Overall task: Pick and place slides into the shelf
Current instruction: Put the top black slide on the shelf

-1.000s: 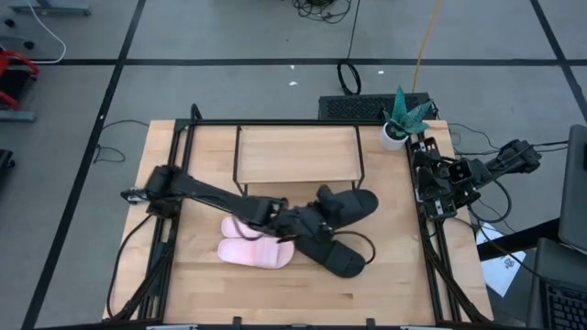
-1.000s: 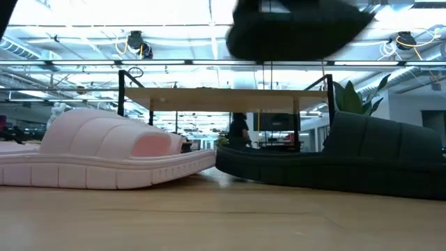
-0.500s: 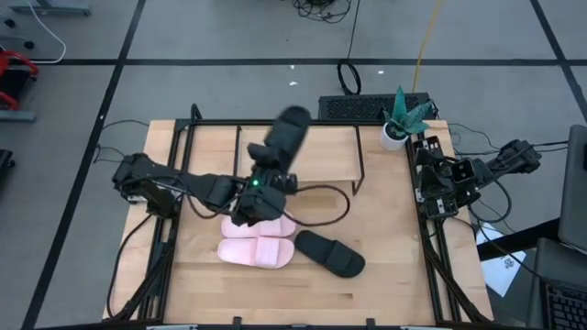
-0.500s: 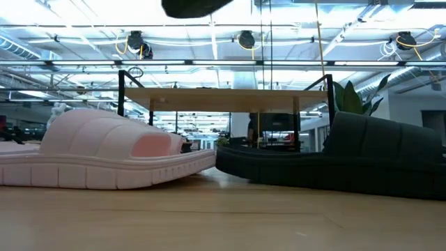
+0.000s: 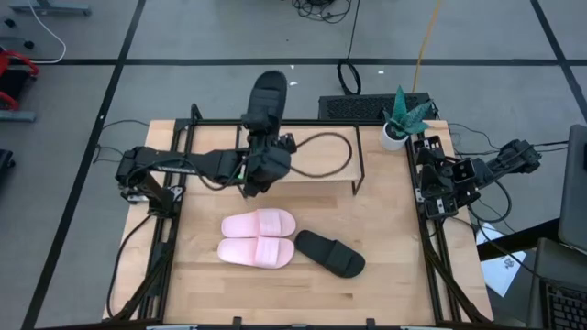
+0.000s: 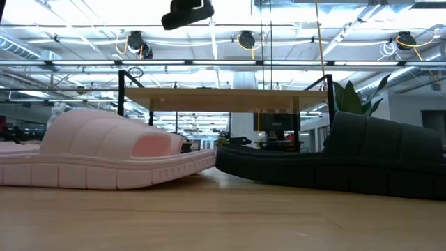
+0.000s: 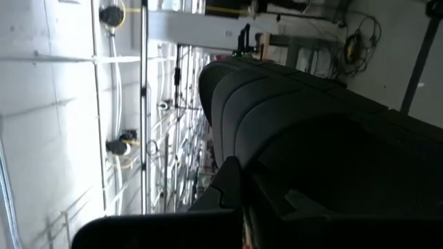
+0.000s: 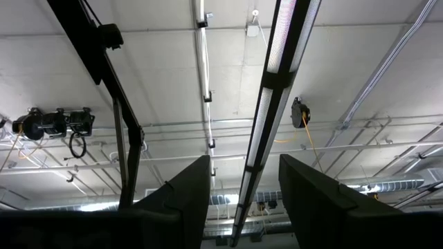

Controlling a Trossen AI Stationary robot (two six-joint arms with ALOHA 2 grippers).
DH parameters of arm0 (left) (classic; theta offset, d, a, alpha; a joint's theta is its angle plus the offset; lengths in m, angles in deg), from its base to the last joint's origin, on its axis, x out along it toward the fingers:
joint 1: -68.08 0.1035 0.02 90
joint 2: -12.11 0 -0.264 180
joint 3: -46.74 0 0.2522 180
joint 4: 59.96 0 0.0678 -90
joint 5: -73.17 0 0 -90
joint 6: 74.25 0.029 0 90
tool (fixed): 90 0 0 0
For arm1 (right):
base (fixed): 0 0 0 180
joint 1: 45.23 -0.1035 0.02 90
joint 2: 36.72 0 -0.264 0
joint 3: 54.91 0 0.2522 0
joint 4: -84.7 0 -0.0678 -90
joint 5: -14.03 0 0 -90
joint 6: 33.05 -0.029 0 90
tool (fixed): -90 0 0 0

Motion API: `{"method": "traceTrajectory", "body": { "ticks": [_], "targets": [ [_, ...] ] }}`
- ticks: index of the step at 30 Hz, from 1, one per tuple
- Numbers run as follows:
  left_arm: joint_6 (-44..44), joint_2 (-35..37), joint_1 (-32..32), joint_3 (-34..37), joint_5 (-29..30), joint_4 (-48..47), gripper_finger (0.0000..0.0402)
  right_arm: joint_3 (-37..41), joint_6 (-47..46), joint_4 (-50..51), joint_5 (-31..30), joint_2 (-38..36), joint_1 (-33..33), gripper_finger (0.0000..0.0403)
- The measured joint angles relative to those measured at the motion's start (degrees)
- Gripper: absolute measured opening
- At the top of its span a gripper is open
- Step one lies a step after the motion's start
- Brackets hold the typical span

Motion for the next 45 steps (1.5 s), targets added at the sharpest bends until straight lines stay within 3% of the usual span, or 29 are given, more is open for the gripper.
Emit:
{"method": "traceTrajectory", "body": {
  "ticks": [5,11,16,20,26,29,45],
  "targets": [
    [-5.11,0.00,2.74,0.13,-0.02,-3.17,0.0000,0.00,-0.92,0.02,-0.01,0.00,0.00,0.0162],
    [-14.35,-1.19,3.70,0.15,-1.37,-15.24,0.0000,0.00,-1.46,0.02,-0.04,0.00,0.00,0.0162],
    [-25.58,-2.26,3.32,0.15,-10.54,-26.50,0.0000,0.00,-1.46,0.03,-0.04,0.00,0.00,0.0162],
    [-33.32,-3.26,4.17,0.26,-11.72,-33.61,0.0000,0.00,-1.41,0.00,-0.11,-0.02,0.00,0.0162],
    [-51.16,-3.52,7.10,0.22,-24.40,-46.65,0.0000,0.00,0.13,0.04,-0.20,0.00,0.00,0.0162],
    [-57.96,-4.02,8.01,0.22,-25.11,-52.62,0.0000,0.00,1.04,0.04,-0.28,0.00,0.00,0.0162],
    [-60.40,-3.89,11.58,0.22,-32.85,-55.97,0.0000,0.00,4.51,-0.33,-2.89,0.00,0.02,0.0162]
  ]
}}
